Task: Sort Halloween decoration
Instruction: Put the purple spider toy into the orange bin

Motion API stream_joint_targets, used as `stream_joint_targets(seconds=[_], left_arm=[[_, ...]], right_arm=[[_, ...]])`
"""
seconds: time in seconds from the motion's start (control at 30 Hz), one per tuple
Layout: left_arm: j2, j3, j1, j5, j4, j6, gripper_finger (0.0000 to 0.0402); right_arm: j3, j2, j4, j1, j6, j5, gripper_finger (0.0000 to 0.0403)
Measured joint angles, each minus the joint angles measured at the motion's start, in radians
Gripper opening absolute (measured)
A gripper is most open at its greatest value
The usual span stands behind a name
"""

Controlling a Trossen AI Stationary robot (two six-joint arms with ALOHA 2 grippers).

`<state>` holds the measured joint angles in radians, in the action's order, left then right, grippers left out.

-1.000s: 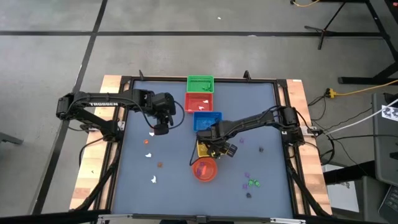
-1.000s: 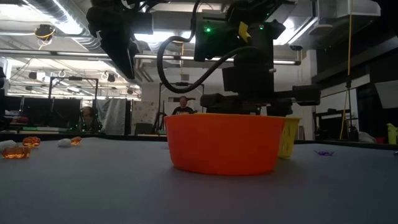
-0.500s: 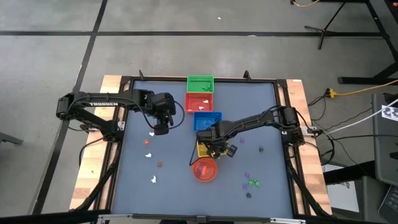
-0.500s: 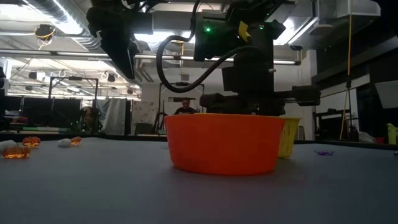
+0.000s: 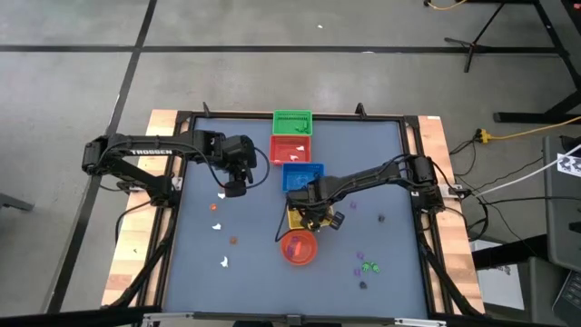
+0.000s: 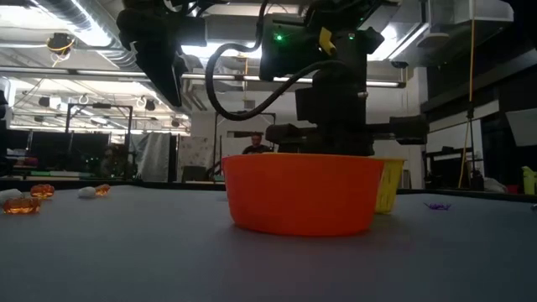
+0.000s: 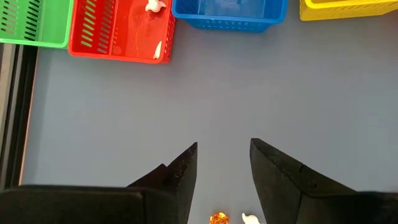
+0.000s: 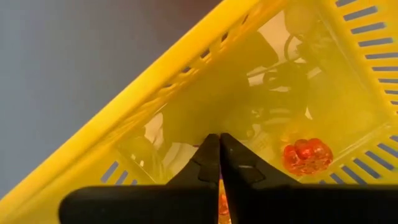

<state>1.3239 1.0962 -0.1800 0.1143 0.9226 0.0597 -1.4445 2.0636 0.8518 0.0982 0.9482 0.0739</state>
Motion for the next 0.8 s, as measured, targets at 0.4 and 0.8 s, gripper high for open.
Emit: stream_joint_targets(seconds=[0.4, 0.8], left_arm=[[0.0, 0.0, 0.0, 0.0, 0.001, 0.0, 0.0132], [0.0, 0.0, 0.0, 0.0, 0.002, -0.002, 0.0132]], right_arm=[[-0.088, 0.004, 0.046, 0.0, 0.0, -0.047, 0.0001], [-0.259, 0.003, 0.158, 0.006, -0.084, 0.011, 0.0001]])
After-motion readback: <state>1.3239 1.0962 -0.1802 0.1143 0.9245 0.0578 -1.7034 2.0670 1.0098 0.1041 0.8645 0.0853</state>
